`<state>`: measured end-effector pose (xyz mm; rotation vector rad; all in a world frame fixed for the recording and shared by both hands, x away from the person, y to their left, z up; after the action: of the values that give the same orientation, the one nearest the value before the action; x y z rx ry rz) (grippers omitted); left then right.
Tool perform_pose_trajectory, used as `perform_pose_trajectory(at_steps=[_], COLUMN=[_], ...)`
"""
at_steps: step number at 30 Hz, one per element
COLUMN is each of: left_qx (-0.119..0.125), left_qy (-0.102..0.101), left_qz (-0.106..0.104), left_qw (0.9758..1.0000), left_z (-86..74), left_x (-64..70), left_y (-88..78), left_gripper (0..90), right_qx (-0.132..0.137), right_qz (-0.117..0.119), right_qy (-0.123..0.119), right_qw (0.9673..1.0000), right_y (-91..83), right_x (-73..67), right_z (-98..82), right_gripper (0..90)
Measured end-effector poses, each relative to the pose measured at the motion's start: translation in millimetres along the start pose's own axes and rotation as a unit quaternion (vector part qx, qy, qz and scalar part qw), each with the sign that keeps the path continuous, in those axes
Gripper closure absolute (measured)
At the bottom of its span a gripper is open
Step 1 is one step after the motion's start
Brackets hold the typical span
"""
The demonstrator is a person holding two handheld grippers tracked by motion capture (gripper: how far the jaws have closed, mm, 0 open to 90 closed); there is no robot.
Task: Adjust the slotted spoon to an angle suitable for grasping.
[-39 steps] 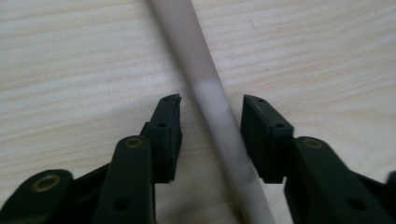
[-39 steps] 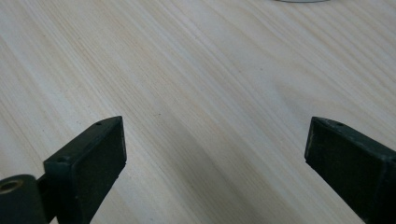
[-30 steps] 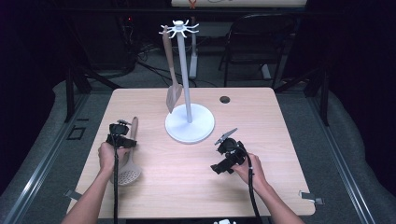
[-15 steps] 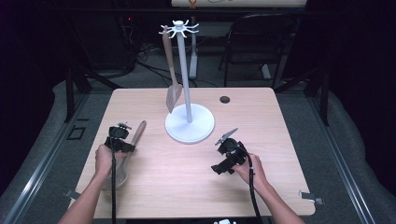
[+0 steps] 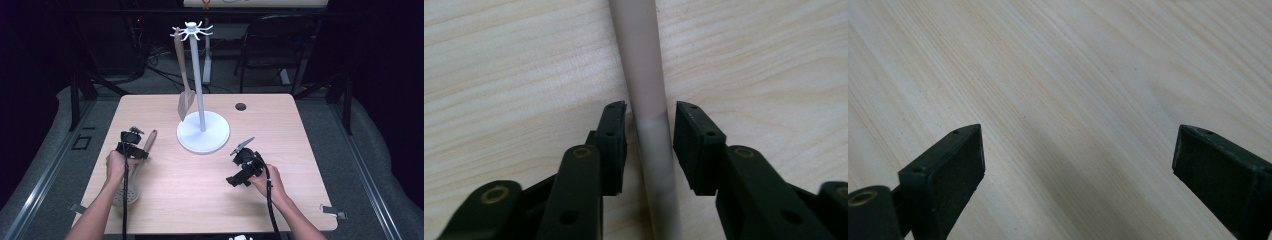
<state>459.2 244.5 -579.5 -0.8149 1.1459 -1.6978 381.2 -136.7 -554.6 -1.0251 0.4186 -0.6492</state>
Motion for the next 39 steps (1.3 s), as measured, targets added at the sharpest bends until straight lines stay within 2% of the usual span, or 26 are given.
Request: perform_pose_trajectory(at_steps=[3,9,15,17,19,27,32,36,39], left_qx=[0.001,-0.001,0.005,0.009,0.012,0.032,0.046,0.063,0.066], left_qy=[0.007,0.012,0.009,0.005,0.009,0.009,0.017,0.017,0.019], left_qz=[0.013,0.007,-0.014,-0.025,-0.023,-0.041,-0.045,-0.041,-0.045], left_qw=[0.9999,0.9999,0.9998,0.9996,0.9996,0.9986,0.9978,0.9971,0.9966], left_z=[-0.3,-2.5,-5.1,-5.8,-6.5,-9.4,-12.1,-13.9,-15.0], left_x=[0.8,0.7,0.2,0.7,1.3,1.6,2.4,1.8,1.4], left_y=[0.1,-0.9,-1.6,-1.7,-2.4,-8.8,-15.7,-20.3,-23.2], left_gripper=[70.8,71.8,73.2,73.8,74.0,74.7,74.9,74.9,74.9], right_qx=[0.001,0.001,0.002,0.005,0.003,0.004,0.003,0.007,0.005], right_qz=[0.000,0.002,0.002,0.003,0.004,0.003,0.004,0.005,0.006], right_qy=[0.002,0.001,0.004,0.006,0.004,0.005,0.008,0.012,0.016], right_qw=[1.0000,1.0000,1.0000,1.0000,1.0000,1.0000,1.0000,0.9999,0.9998], right_y=[-0.8,-0.6,-0.8,-0.4,-0.6,-0.9,-0.7,-0.2,-0.6], right_x=[1.7,1.0,1.3,1.4,1.9,2.3,2.1,2.8,3.4], right_z=[-0.2,-0.2,-0.4,-0.4,-0.4,-0.4,-0.2,0.2,0.0], right_gripper=[6.3,6.3,6.4,6.4,6.4,6.5,6.6,6.8,6.8])
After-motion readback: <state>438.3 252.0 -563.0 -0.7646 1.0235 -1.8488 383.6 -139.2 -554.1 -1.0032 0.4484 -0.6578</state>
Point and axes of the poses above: each handheld gripper's, and its own axes: y roughly forward along the jaws, z roughly out of its top, x roughly to its right, the point moved 3 cm from there along y, roughly forward along the jaws, and after that the axes turned 1 degree about -z, right-handed, at the moved point
